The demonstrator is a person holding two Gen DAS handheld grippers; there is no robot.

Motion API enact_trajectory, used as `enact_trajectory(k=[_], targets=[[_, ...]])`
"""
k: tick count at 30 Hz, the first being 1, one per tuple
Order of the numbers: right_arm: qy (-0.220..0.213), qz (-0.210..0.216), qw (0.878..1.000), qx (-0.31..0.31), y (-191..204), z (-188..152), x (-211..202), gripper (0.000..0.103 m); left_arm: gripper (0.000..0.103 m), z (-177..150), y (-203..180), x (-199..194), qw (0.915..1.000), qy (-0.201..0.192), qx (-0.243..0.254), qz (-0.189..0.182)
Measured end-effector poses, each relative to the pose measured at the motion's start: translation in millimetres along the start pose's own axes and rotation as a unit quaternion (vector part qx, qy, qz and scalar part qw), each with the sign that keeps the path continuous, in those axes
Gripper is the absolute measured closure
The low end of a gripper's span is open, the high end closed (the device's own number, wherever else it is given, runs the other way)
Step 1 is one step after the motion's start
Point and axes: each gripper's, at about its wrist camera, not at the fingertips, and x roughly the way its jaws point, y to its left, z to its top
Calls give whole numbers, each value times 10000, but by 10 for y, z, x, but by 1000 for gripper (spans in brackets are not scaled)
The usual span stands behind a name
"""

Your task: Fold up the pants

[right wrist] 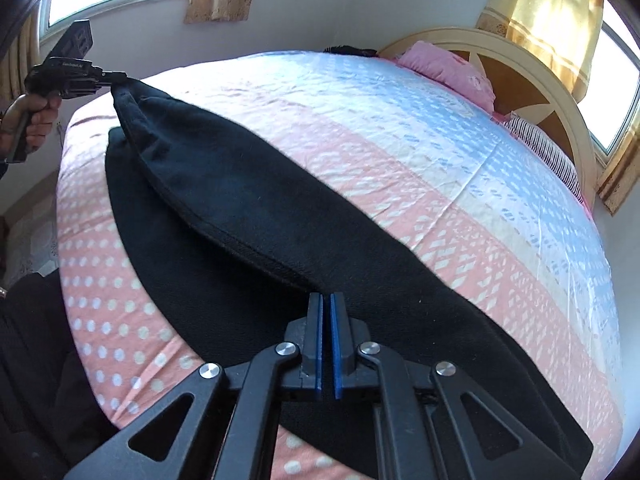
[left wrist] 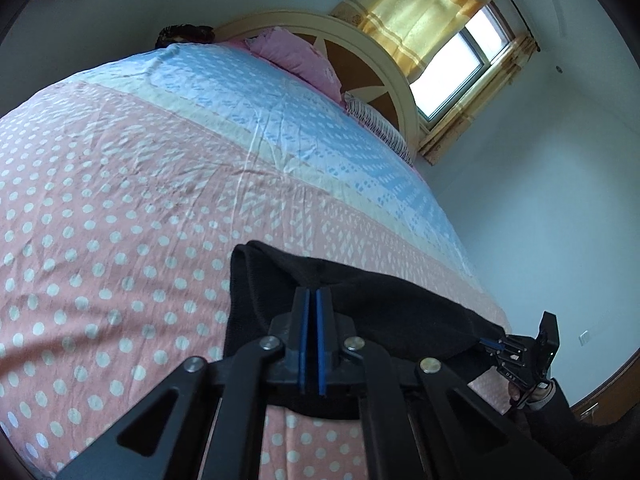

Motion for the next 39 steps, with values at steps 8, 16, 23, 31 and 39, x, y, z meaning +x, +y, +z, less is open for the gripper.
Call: enact_trajectory(k=[8, 16, 23, 31, 39], targets=[[532, 129, 9982, -226, 249, -280, 242, 100, 100, -115, 105, -53, 9997, 17, -209, -91], [85, 235, 9997, 56, 167, -193, -111, 100, 100, -356, 320, -68, 9980, 44, -608, -171], [409, 284, 9987, 69, 208, -351, 119, 100, 100, -310, 271, -194, 9980, -194, -532, -291], [387, 337, 9985, 214, 166, -387, 198, 100, 81, -473, 338, -134, 9990, 44, -451, 56], [373, 271, 9987, 224, 181, -381, 238, 100, 43, -485, 251, 27, 9990, 161, -285, 296]])
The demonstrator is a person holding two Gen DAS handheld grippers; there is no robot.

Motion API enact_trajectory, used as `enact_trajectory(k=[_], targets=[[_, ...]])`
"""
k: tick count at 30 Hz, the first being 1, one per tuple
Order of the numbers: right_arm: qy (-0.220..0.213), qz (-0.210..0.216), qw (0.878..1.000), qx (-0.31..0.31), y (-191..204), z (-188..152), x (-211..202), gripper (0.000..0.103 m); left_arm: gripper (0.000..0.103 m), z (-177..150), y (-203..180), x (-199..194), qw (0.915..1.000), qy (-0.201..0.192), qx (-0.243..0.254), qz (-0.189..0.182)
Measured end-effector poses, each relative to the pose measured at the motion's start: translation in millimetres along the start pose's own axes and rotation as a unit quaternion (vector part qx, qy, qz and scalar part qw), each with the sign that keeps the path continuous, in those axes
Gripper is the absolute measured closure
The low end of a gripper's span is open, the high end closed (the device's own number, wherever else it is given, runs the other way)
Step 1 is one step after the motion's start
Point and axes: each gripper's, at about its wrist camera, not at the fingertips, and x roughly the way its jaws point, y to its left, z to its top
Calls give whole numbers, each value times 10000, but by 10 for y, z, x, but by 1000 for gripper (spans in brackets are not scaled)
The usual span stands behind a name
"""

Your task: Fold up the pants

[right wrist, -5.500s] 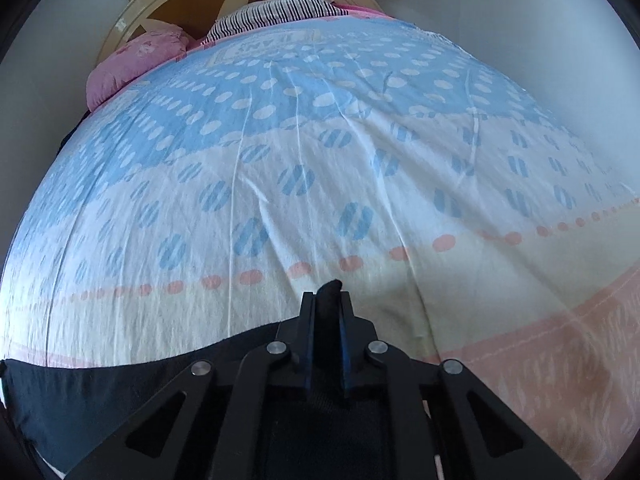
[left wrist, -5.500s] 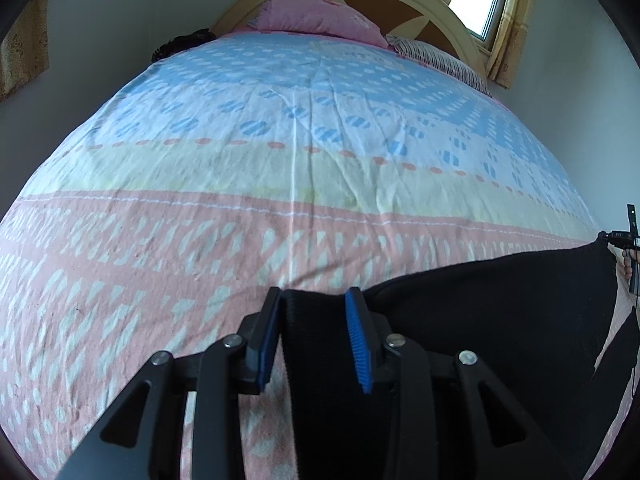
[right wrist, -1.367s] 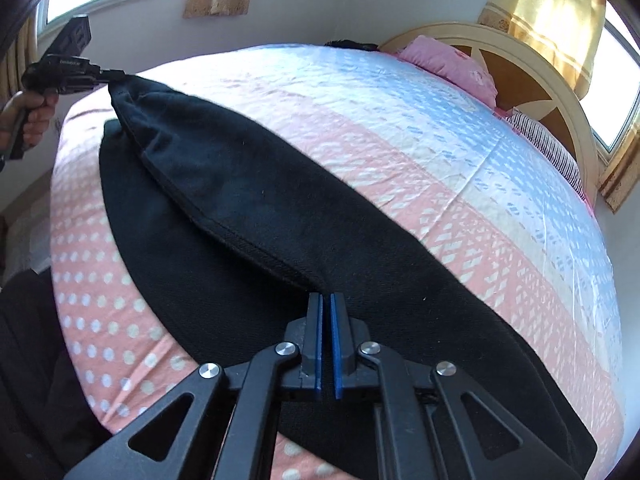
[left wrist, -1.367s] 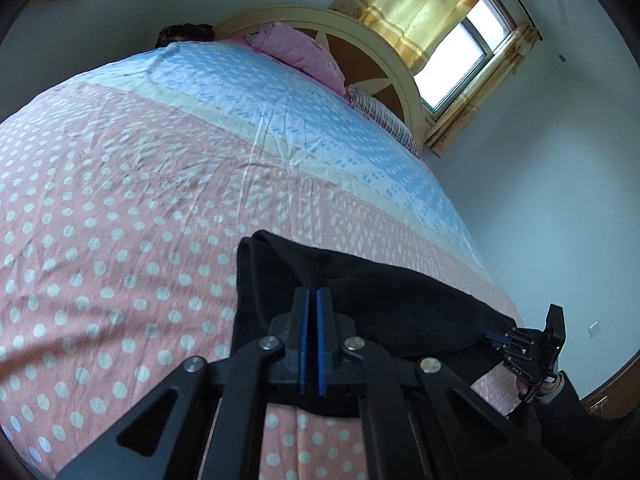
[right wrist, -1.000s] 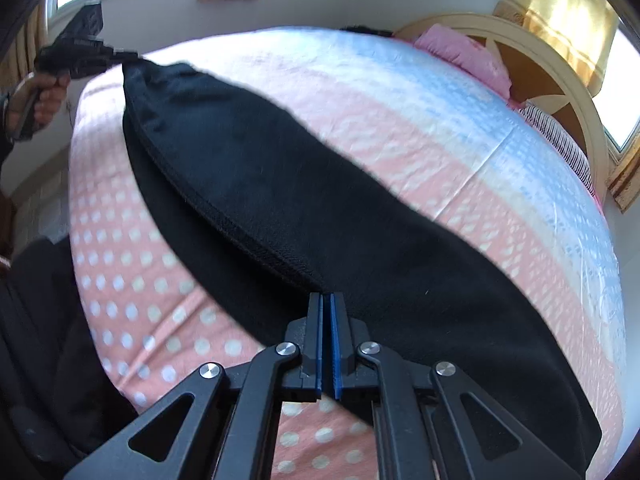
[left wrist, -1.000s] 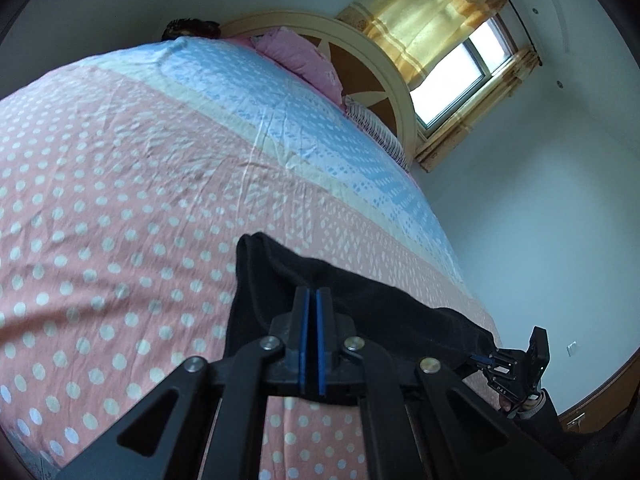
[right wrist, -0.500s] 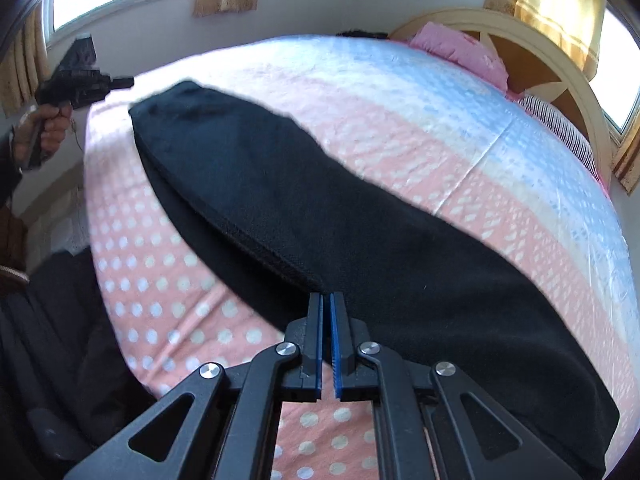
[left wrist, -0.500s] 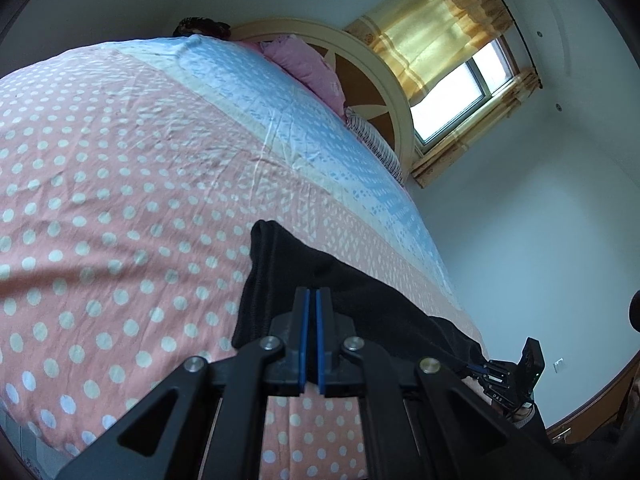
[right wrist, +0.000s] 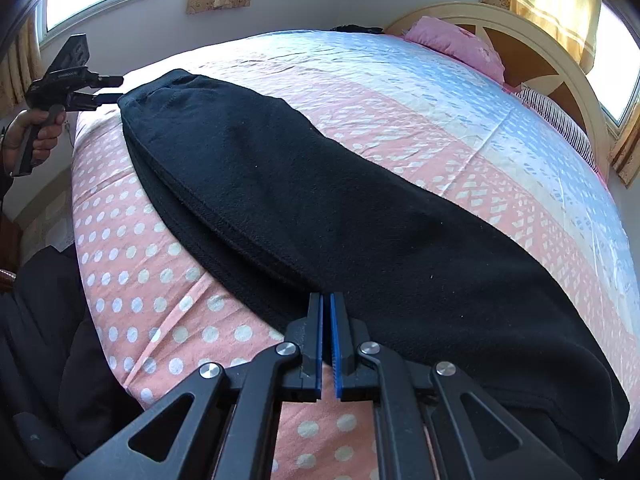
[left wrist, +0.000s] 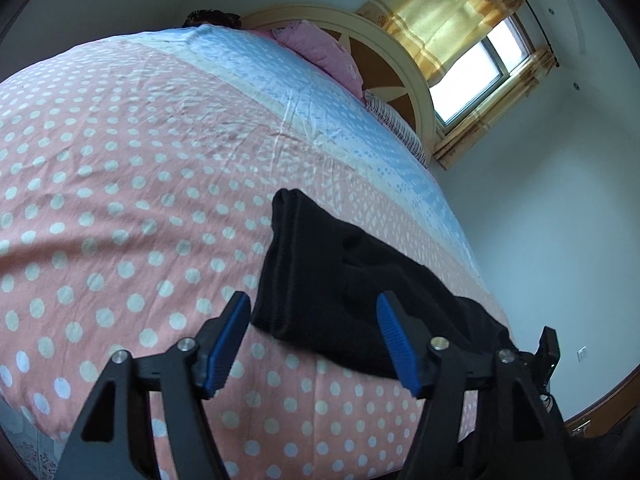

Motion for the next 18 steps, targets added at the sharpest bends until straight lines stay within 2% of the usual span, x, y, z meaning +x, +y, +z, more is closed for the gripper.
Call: enact_trajectory(k=[1, 2, 3, 4, 6, 10, 12, 15, 18], targets=[[2, -14, 10000, -9, 0, 3, 4, 100, 58, -9, -28, 46, 9999, 65, 116, 67], [2, -24, 10000, -17, 0, 9, 6, 100, 67, -12, -55, 96, 9996, 148, 206, 141], [-6, -37, 10000, -30, 2, 18, 6, 100, 80, -22, -76, 136, 9990, 221, 295, 250], [-11, -41, 10000, -33, 1, 31, 7, 100, 88, -27, -111, 168, 9979, 266, 440, 403], [-27, -15, 10000, -34, -1, 62, -15, 100, 98, -32, -169, 210, 9952, 351, 693, 604], [-393, 59, 9992, 59, -21, 173, -304, 100, 99, 21, -217, 116, 9933, 246, 778, 820], [-490, 138, 9987, 98, -31, 206, -430, 100, 99, 81, -203, 13, 9947, 135, 726, 714], [-377, 206, 9990, 83, -1, 171, -402, 100, 99, 113, -207, -35, 9946, 112, 747, 708], [11, 222, 9998, -7, 85, 52, -171, 100, 99, 107, -144, 9, 9951, 156, 669, 718]])
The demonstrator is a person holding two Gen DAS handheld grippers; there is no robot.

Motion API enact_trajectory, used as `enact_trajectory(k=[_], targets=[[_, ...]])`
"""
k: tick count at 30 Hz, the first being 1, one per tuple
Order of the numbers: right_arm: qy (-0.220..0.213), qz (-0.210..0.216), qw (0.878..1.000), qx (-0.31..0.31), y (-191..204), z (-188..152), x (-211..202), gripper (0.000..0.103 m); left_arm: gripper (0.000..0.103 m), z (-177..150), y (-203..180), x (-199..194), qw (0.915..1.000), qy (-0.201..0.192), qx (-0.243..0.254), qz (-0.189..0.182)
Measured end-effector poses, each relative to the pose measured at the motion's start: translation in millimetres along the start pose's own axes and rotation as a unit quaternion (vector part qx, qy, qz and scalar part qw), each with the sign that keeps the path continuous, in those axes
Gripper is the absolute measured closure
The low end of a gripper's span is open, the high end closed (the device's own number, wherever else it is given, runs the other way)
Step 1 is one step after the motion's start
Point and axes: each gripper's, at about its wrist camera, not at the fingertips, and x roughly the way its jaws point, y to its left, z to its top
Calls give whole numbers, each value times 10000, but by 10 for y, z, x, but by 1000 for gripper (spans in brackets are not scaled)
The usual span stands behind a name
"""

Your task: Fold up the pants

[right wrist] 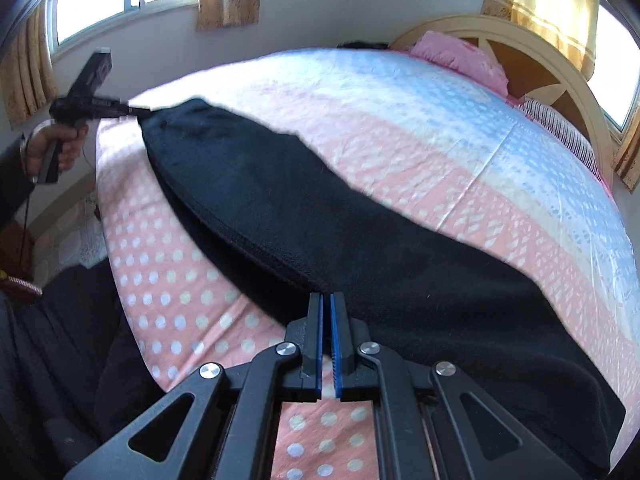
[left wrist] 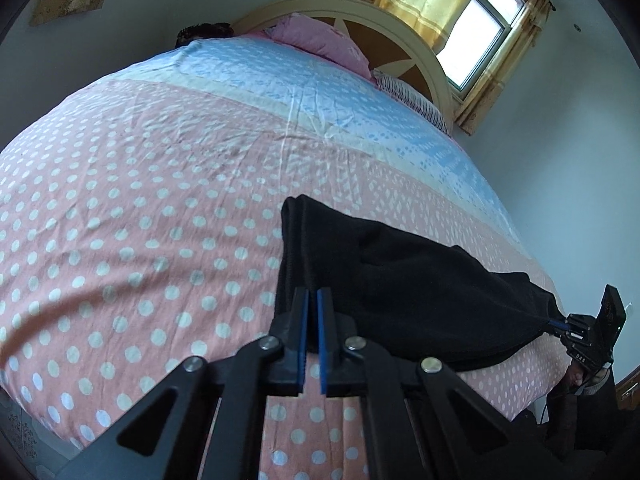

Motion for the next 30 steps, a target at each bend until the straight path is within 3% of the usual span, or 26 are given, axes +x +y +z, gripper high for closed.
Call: enact_trajectory(k=[3, 8, 13, 18, 22, 25, 26, 27, 29, 30], targets=[[217, 4, 9998, -24, 69, -114, 162, 100, 99, -57, 50, 102, 9999, 94, -71, 42], [-61, 40, 9999, 83, 48, -66, -41, 100, 99, -100, 70, 39, 9999, 64, -138, -47], [159, -8, 9998, 82, 56, -133, 137, 100, 99, -60, 36, 27, 10000, 44, -73, -9], [-284, 144, 9991, 281, -63, -42, -150, 100, 99, -51, 100, -13, 9995, -11, -254, -163], [240, 55, 9997, 55, -15, -93, 172, 99, 99, -16, 88, -22, 9999, -17, -136, -71], [263, -119, 9995, -150, 81, -153, 219, 94, 97, -62, 76, 123, 9997, 219, -6, 126], [242, -25, 9997, -102, 72, -153, 184, 85, 95, -75, 81, 128, 9996, 215, 4, 208], [217, 114, 9997, -12, 46, -157, 149, 70, 92, -84, 96, 103, 9996, 178, -32, 235], [120, 338, 9992, 191, -31, -188, 74, 53, 91, -83, 133, 11, 9991, 76, -106, 400], [93, 326, 9991, 247, -62, -200, 49, 53, 91, -73, 149, -56, 9983, -30, -131, 562]])
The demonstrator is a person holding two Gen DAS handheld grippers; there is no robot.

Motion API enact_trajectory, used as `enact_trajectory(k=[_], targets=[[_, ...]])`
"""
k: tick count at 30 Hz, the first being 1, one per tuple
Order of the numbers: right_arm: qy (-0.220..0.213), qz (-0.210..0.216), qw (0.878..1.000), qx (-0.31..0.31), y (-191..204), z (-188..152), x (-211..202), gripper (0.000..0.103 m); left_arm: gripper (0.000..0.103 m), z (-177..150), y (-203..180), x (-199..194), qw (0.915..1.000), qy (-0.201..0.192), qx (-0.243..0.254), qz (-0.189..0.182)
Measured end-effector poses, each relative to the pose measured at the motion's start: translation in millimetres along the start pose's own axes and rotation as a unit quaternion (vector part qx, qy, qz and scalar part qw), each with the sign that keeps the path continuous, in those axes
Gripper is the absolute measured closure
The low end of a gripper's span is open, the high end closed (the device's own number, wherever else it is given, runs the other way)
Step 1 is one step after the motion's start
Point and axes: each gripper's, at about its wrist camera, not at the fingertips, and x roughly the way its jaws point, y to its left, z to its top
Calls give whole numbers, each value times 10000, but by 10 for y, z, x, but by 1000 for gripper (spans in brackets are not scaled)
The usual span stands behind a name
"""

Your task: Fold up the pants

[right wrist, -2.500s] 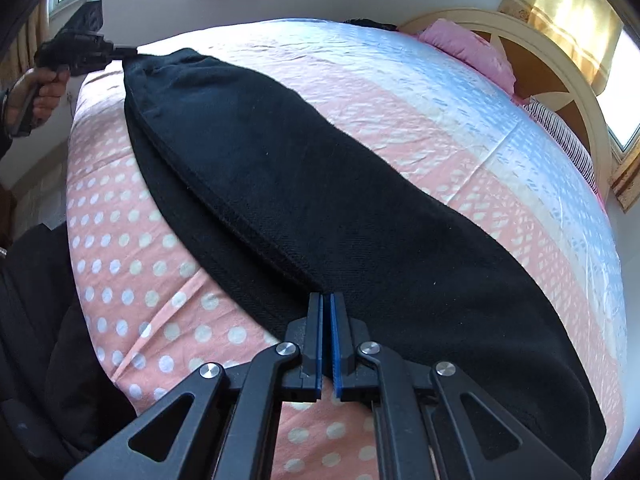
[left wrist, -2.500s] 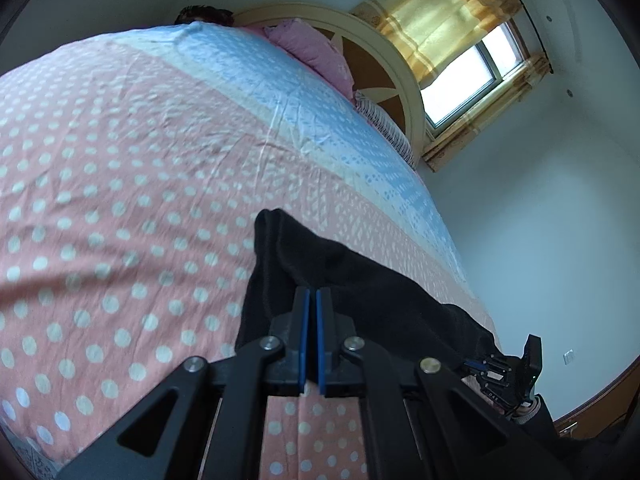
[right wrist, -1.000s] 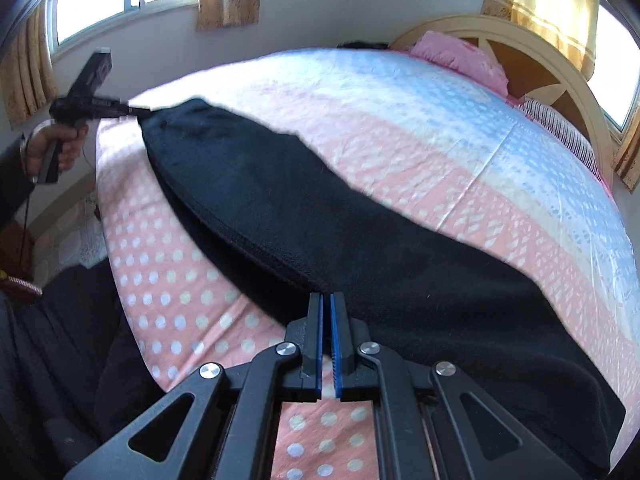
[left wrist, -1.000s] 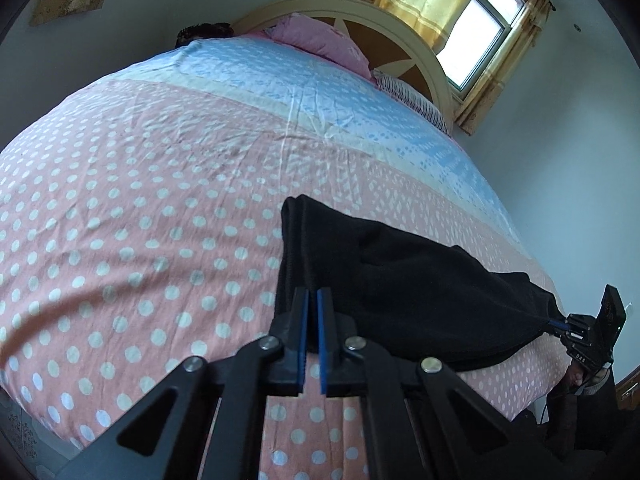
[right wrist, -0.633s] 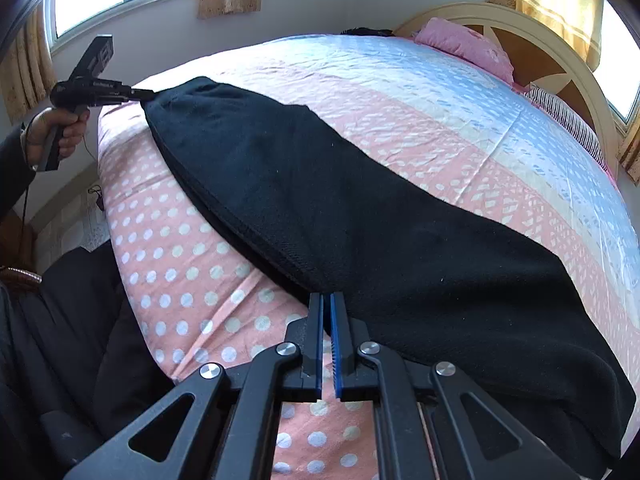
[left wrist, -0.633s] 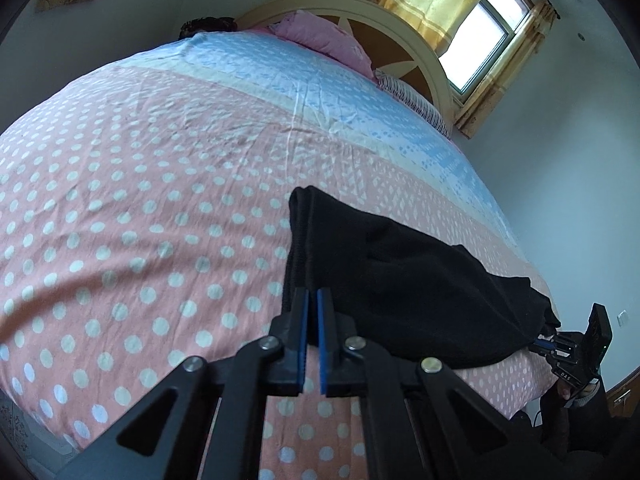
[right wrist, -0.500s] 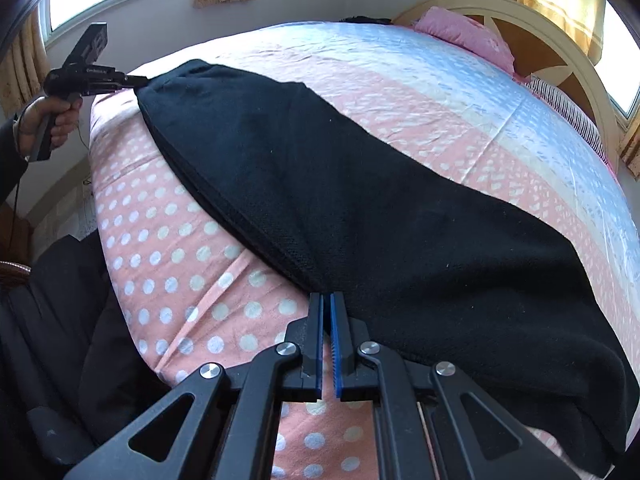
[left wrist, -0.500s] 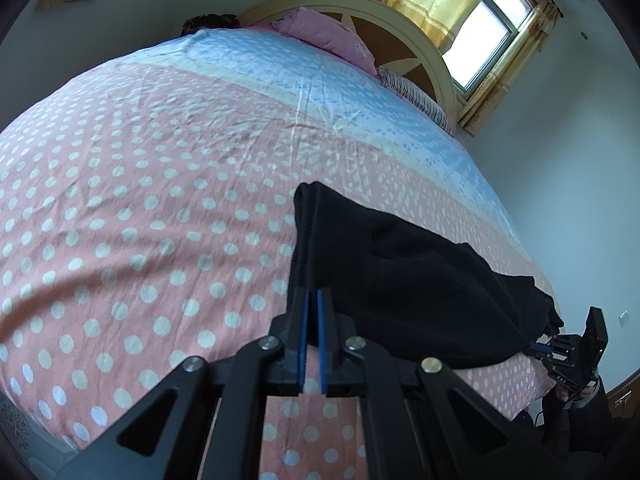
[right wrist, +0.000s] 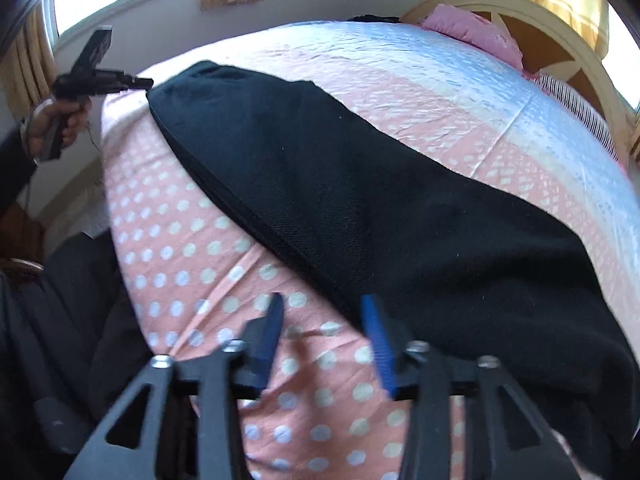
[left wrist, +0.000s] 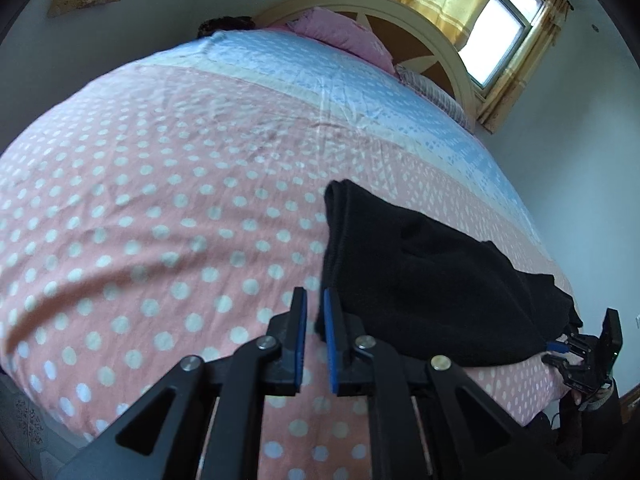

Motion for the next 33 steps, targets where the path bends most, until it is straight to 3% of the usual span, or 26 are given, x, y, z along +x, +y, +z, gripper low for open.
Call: enact_trajectory(k=[6, 9, 12, 15, 18, 21, 25, 30, 33], targets=[[-227, -258, 9983, 469, -193, -114, -189, 53, 81, 100, -248, -287, 9962, -553, 493, 463], [-332, -446, 9941, 931, -391, -251, -320, 53, 81, 117, -710, -225, 9919, -565, 1109, 256], [-383, -723, 9853, 1498, -652, -431, -492, 53, 79, 60, -1317, -11, 9832, -355, 1772, -276], [-509, -1020, 9656, 2339, -1032, -710, -750, 53, 74, -88, -1963, 290, 9669, 33, 2385, -904], [-731, -1256, 9328, 3297, -1447, -1051, -1048, 53, 74, -286, -2538, 557, 9450, 390, 2894, -1474], [-1070, -1250, 8963, 4119, -1823, -1358, -1274, 53, 74, -517, -3032, 784, 9192, 707, 3397, -1862], [-1369, -945, 8652, 4731, -2123, -1540, -1306, 53, 74, -782, -3438, 1002, 8935, 968, 3838, -2123], [-1630, -566, 8360, 5208, -2369, -1633, -1152, 53, 73, -882, -3545, 1104, 8893, 1213, 3775, -2278], [-1695, -408, 8196, 5458, -2529, -1657, -1043, 57, 67, -912, -3524, 1198, 8944, 1272, 3679, -2203]])
